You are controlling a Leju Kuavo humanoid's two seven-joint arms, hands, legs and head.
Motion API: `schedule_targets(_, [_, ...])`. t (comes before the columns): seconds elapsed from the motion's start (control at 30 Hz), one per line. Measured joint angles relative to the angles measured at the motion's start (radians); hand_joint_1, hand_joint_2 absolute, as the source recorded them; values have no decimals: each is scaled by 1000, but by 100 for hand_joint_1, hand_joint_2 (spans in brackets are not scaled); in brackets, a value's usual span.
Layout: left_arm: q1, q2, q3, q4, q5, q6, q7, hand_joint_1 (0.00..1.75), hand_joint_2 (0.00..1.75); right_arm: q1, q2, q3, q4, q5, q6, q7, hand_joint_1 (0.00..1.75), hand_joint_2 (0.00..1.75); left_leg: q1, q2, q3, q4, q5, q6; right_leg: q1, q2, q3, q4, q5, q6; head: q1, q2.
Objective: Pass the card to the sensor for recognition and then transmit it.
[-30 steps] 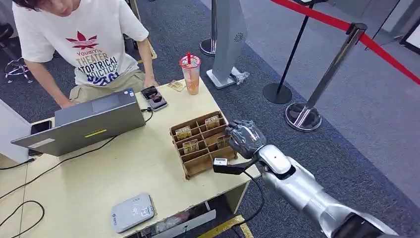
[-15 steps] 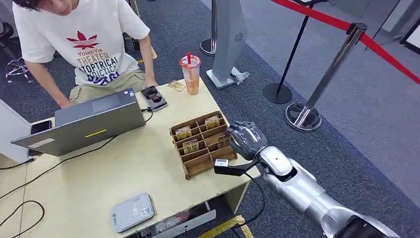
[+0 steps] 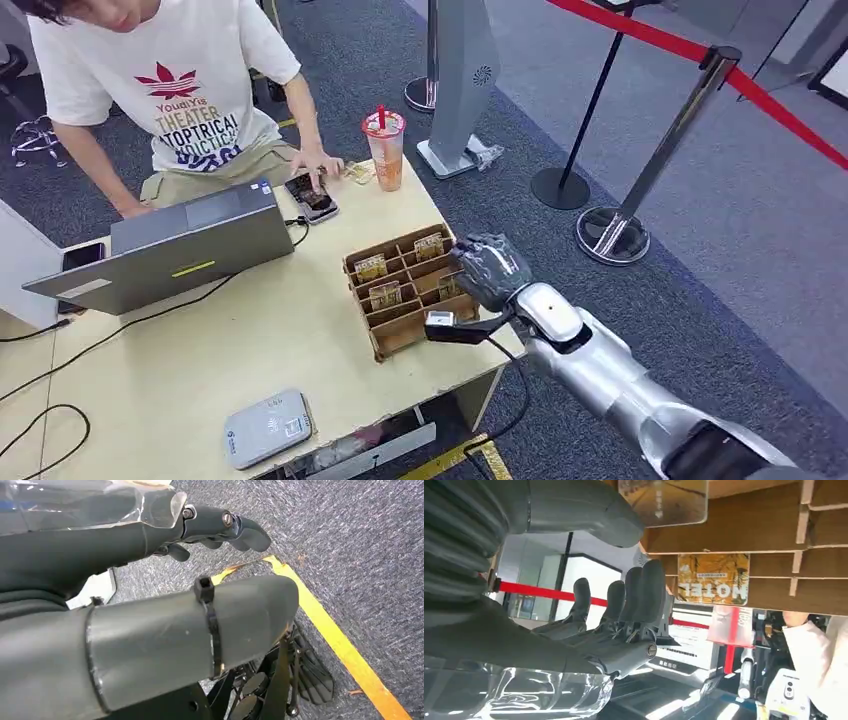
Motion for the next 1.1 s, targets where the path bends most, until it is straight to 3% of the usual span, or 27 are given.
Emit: schedule_targets(1.1, [0, -6, 0, 0, 5, 14, 8, 0, 0, -83, 24, 53, 105, -25, 2, -13, 99, 175, 0, 0, 0, 0, 0, 0, 0, 0, 0, 0, 0, 0, 0, 0])
